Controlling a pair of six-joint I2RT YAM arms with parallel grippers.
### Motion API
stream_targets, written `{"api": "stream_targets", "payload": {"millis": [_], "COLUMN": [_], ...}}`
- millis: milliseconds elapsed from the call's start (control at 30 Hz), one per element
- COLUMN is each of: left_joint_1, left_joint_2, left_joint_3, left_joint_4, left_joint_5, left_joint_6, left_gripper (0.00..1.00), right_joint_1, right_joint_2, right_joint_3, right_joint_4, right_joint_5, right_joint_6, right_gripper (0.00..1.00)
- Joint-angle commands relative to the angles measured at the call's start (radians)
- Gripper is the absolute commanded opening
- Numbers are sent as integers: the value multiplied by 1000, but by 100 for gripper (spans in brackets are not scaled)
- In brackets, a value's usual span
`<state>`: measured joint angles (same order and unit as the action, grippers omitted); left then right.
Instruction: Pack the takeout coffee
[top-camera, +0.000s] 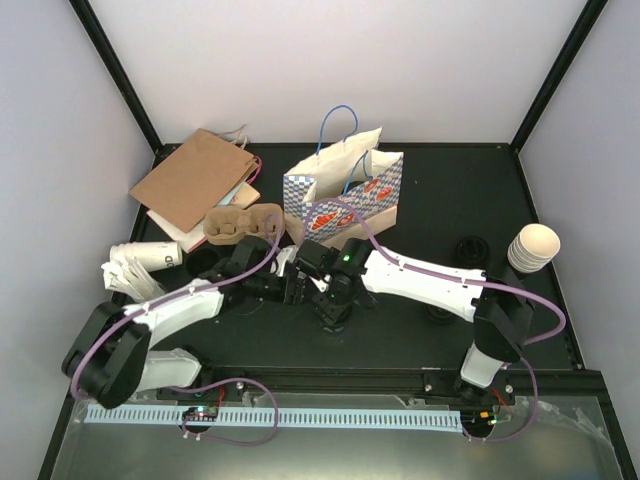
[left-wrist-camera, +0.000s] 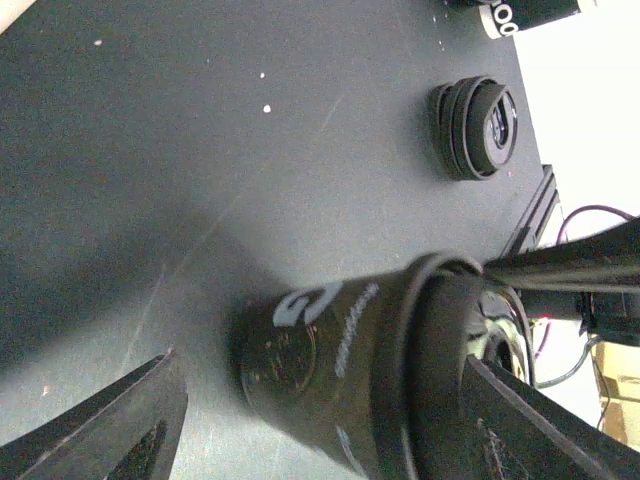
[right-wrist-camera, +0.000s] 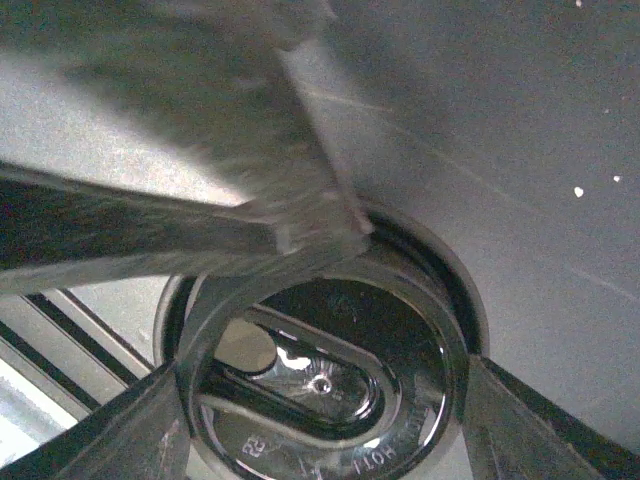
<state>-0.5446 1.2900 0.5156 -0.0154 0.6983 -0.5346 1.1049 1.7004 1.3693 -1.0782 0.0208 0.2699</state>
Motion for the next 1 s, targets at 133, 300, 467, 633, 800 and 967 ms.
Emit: {"api": "stream_targets", "payload": {"millis": [133, 300, 467, 633, 800, 967], "left_joint_1": [39, 47, 49, 50, 49, 50], "left_joint_2": [-242, -387, -500, -581, -517, -409], "left_joint_3": [49, 106, 199, 294, 470, 653], "left_joint_4": [-297, -465, -581, -596, -675, -690], "left_joint_5": [-146, -252, -349, -428, -501, -561], "left_joint_6": [62, 95, 121, 142, 221, 324], "left_gripper": [82, 85, 86, 86, 88, 89], "right_joint_1": [4, -5, -21, -68, -150, -209], "right_joint_2": [75, 12, -65, -158, -277, -384], "right_joint_3": [-25, 17, 61, 91, 89, 102], "right_joint_4": [-3, -33, -70, -95, -92, -98], "right_joint_5": [13, 76, 149, 224, 258, 355], "right_joint_6": [43, 70, 107, 149, 182, 208], "right_gripper": [67, 67, 67, 66, 66, 66]}}
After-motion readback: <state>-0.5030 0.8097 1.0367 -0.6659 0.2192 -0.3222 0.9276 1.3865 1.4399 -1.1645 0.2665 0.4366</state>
